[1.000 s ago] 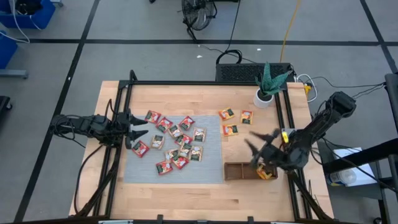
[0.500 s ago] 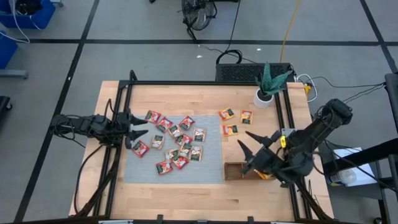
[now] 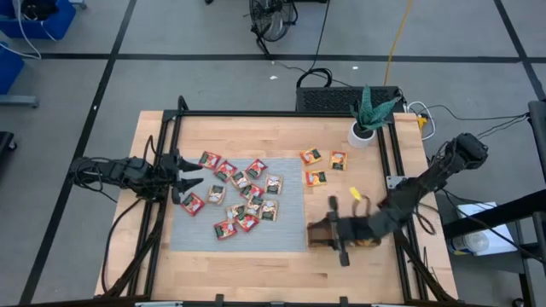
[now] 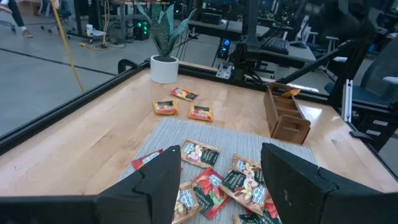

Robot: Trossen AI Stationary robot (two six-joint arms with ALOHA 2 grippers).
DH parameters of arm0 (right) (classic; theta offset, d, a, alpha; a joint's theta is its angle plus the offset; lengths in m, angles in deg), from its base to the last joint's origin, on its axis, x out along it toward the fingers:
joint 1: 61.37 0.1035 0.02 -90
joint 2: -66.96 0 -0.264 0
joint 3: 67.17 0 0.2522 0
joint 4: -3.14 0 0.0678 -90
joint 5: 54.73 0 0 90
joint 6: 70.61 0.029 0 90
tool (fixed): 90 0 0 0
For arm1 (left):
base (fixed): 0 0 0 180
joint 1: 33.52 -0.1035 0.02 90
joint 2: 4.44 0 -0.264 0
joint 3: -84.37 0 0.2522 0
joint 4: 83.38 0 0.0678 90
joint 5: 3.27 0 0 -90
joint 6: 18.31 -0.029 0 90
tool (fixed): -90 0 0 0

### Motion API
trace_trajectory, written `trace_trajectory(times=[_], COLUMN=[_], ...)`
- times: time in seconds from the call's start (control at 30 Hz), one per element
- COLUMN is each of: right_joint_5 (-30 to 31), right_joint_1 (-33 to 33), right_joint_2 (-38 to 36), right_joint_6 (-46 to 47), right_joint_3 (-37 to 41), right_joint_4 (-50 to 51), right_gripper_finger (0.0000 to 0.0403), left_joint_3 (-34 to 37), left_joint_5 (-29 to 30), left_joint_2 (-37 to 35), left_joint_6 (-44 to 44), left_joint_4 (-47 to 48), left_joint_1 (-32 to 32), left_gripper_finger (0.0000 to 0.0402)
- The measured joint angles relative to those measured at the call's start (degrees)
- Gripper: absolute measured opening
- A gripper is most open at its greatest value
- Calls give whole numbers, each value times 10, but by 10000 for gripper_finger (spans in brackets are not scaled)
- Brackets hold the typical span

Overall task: Pick & Place Tea
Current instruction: Put the yellow tea bag into the right section of the wooden organizer

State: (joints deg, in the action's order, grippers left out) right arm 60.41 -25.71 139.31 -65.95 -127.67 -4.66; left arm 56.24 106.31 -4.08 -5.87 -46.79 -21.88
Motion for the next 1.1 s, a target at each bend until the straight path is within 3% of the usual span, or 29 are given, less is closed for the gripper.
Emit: trace_trajectory(times=[0.07,0.23,0.33,0.53,0.67,0.77,0.97,1.1], right_joint_5=[-39,-44,-94,-215,-318,-361,-366,-336], right_joint_1=[-35,-97,-121,-109,-87,-65,-27,-5], right_joint_2=[-8,-10,16,107,166,206,243,249], right_joint_6=[70,233,328,492,572,601,657,694], right_joint_3=[-10,-105,-174,-283,-296,-296,-296,-296], right_joint_4=[69,442,631,851,913,938,986,993], right_gripper_finger=[135,149,165,179,173,170,169,169], left_joint_3=[0,0,0,0,0,0,0,0], left_joint_5=[0,0,0,0,0,0,0,0], left_joint_2=[0,0,0,0,0,0,0,0], left_joint_6=[0,0,0,0,0,0,0,0], left_joint_4=[0,0,0,0,0,0,0,0], left_joint_1=[0,0,0,0,0,0,0,0], left_gripper_finger=[223,223,223,223,223,223,223,223])
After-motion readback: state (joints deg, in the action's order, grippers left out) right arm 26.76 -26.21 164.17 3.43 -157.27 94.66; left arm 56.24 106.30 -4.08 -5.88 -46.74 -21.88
